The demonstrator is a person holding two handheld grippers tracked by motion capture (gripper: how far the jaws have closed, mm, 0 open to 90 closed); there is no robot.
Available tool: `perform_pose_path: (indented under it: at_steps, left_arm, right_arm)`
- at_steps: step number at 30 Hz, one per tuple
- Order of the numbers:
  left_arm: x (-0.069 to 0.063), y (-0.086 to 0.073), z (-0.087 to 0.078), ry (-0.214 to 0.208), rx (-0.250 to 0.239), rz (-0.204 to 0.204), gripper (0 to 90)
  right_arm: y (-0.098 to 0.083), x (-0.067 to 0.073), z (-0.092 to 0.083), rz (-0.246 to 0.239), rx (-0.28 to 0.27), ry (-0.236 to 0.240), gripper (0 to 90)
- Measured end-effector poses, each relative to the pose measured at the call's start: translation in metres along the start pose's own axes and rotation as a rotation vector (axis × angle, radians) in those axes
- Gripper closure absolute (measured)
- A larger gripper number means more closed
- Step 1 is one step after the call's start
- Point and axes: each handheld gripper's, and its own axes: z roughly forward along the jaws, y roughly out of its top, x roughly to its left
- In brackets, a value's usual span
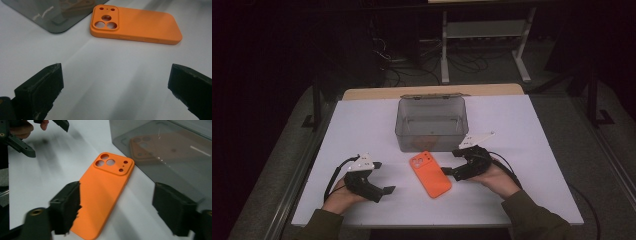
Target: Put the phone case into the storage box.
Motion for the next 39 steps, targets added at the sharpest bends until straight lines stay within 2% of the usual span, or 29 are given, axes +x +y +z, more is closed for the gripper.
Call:
perform_pose_path:
  at_steps: [4, 5, 6, 9, 11, 12, 13, 16, 23, 39]
  left_arm:
    - [0.000, 0.000, 0.000, 0.000, 0.001, 0.002, 0.0]
    - [0.000, 0.000, 0.000, 0.000, 0.001, 0.002, 0.0]
    - [0.000, 0.000, 0.000, 0.000, 0.002, 0.002, 0.0]
    - [0.000, 0.000, 0.000, 0.000, 0.001, 0.001, 0.0]
    - [0.000, 0.000, 0.000, 0.000, 0.001, 0.001, 0.0]
    - [0.000, 0.000, 0.000, 0.000, 0.002, 0.002, 0.0]
    - [0.000, 0.000, 0.000, 0.000, 0.002, 0.002, 0.0]
    - [0.000, 0.000, 0.000, 0.000, 0.003, 0.003, 0.0]
    - [0.000, 0.000, 0.000, 0.001, 0.004, 0.003, 0.0]
    - [0.000, 0.000, 0.000, 0.002, 0.005, 0.006, 0.0]
  right_arm:
    - [0.002, 0.004, 0.005, -0.007, 0.023, 0.025, 37.7]
    - [0.003, 0.007, 0.007, -0.016, 0.037, 0.034, 43.6]
    - [0.003, 0.007, 0.007, -0.016, 0.037, 0.034, 43.6]
    - [0.004, 0.011, 0.012, -0.026, 0.058, 0.053, 51.3]
    - [0.005, 0.014, 0.015, -0.038, 0.072, 0.067, 58.0]
    - [0.006, 0.017, 0.018, -0.045, 0.082, 0.081, 64.4]
    - [0.006, 0.017, 0.018, -0.045, 0.082, 0.081, 64.4]
    - [0.008, 0.022, 0.025, -0.060, 0.103, 0.110, 73.5]
    - [0.009, 0.032, 0.038, -0.093, 0.151, 0.156, 88.0]
    - [0.007, 0.061, 0.063, -0.182, 0.245, 0.230, 88.4]
